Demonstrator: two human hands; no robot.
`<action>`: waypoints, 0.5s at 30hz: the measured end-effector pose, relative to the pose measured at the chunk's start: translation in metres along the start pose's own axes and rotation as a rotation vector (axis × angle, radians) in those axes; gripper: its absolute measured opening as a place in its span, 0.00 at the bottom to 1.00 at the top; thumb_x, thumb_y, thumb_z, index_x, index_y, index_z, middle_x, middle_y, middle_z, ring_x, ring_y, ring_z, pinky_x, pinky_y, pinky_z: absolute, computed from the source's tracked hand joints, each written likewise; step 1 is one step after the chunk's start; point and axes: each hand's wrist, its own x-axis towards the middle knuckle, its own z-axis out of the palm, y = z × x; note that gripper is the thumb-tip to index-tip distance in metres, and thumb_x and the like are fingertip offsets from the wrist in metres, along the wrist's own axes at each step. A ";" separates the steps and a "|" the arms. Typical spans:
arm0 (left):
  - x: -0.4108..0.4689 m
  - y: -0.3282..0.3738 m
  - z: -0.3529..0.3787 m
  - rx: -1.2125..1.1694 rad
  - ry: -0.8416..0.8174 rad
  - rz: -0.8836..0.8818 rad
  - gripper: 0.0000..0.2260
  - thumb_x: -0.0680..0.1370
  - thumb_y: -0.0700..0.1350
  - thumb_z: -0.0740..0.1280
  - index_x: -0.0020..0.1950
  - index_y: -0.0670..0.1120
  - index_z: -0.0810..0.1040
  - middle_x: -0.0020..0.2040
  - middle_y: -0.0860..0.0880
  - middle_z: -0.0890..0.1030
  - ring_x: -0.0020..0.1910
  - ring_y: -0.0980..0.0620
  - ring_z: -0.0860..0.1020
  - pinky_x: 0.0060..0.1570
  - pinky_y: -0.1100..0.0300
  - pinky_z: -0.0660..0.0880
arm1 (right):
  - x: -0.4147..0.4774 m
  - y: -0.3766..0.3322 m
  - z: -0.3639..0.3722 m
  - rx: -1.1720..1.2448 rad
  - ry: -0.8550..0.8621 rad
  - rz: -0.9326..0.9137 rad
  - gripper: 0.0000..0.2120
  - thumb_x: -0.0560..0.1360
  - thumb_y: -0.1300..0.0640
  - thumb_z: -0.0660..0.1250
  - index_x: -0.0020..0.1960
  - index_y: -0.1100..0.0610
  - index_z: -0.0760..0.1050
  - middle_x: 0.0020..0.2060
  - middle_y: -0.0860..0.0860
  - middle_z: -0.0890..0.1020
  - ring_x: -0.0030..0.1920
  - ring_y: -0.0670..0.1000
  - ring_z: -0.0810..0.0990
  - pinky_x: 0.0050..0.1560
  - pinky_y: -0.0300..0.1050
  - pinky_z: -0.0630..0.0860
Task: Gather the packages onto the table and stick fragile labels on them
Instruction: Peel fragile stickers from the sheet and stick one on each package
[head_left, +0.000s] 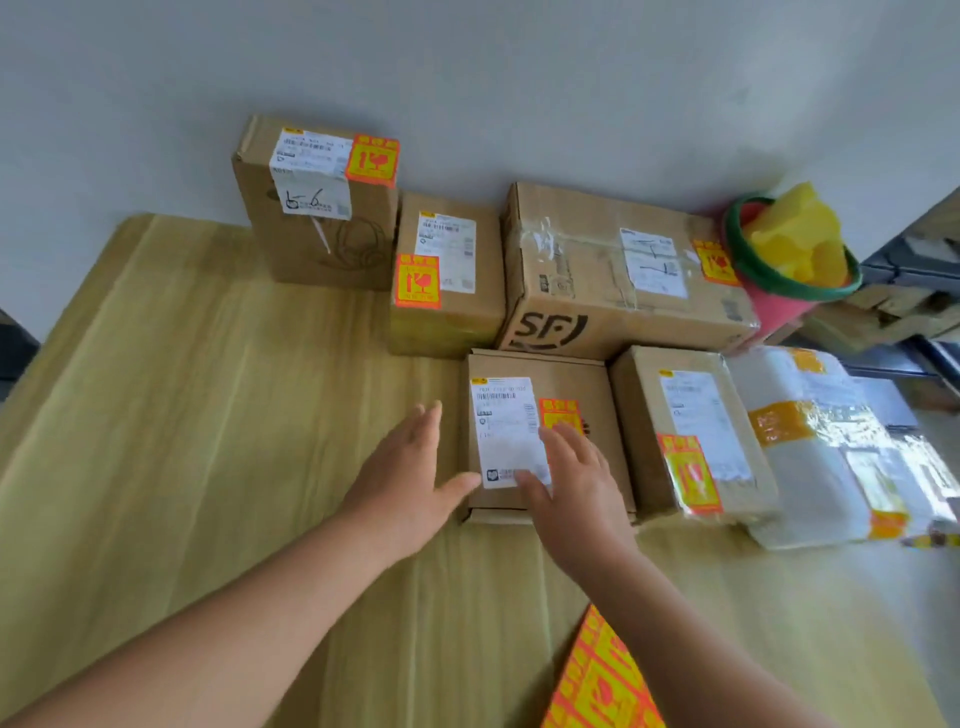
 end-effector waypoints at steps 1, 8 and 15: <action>-0.002 0.005 0.011 0.013 -0.055 -0.019 0.40 0.76 0.59 0.63 0.78 0.49 0.42 0.79 0.50 0.47 0.77 0.53 0.49 0.74 0.55 0.52 | -0.006 0.007 0.004 -0.036 -0.014 0.001 0.28 0.78 0.46 0.62 0.75 0.55 0.62 0.75 0.54 0.61 0.75 0.55 0.56 0.73 0.47 0.55; -0.004 0.023 0.043 -0.109 -0.135 -0.183 0.37 0.78 0.52 0.64 0.78 0.48 0.44 0.77 0.50 0.56 0.74 0.50 0.61 0.67 0.57 0.62 | -0.030 0.030 0.020 -0.202 -0.184 0.072 0.38 0.78 0.38 0.56 0.78 0.51 0.41 0.78 0.53 0.43 0.77 0.57 0.40 0.75 0.56 0.45; -0.057 -0.002 0.051 -0.124 0.040 -0.307 0.40 0.74 0.48 0.69 0.78 0.49 0.47 0.73 0.50 0.66 0.66 0.49 0.71 0.59 0.57 0.71 | -0.076 0.008 0.032 -0.193 -0.253 -0.127 0.38 0.78 0.38 0.57 0.78 0.50 0.40 0.78 0.51 0.41 0.77 0.56 0.37 0.75 0.53 0.41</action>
